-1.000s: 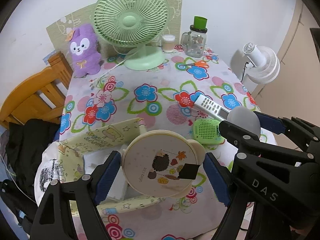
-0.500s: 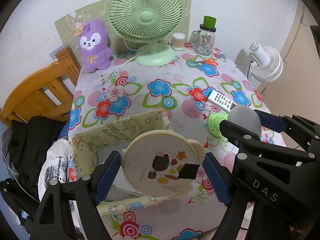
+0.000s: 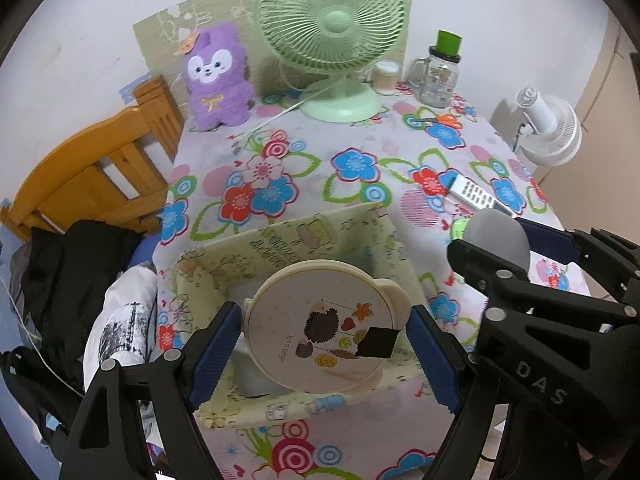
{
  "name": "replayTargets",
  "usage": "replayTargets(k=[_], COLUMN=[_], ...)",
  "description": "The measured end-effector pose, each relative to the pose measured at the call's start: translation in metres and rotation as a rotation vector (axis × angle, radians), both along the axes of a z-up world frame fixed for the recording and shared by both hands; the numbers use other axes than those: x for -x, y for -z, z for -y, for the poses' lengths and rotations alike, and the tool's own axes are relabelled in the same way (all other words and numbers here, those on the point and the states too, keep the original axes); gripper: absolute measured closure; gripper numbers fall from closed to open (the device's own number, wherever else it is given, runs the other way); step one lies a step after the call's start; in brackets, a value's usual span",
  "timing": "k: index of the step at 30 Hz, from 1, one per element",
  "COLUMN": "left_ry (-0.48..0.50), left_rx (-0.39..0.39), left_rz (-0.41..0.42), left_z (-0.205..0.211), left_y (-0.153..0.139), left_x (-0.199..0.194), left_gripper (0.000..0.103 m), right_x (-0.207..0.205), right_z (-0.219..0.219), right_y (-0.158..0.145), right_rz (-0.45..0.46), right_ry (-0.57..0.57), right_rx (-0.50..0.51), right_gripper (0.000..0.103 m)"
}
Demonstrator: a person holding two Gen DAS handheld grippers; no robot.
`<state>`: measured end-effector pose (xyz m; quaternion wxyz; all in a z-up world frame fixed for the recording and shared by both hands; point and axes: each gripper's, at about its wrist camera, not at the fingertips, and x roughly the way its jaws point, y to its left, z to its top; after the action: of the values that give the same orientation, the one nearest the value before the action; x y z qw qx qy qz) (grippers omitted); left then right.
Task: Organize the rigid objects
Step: 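Lower the coaster into the box with the left tool while the right tool lowers the egg object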
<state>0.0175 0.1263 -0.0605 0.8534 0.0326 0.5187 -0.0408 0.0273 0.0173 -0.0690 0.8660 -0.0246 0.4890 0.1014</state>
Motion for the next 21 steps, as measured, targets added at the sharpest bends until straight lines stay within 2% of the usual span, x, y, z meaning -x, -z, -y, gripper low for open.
replayTargets(k=[21], left_ry=[-0.134], left_rx=[-0.009], left_rz=[-0.070], left_z=[-0.052], left_y=[0.047], left_x=[-0.020], left_gripper=[0.018], right_x=[-0.027], right_z=[-0.066], right_y=[0.036], right_rz=[-0.062], right_ry=[-0.144], right_rx=[0.036], right_gripper=[0.044])
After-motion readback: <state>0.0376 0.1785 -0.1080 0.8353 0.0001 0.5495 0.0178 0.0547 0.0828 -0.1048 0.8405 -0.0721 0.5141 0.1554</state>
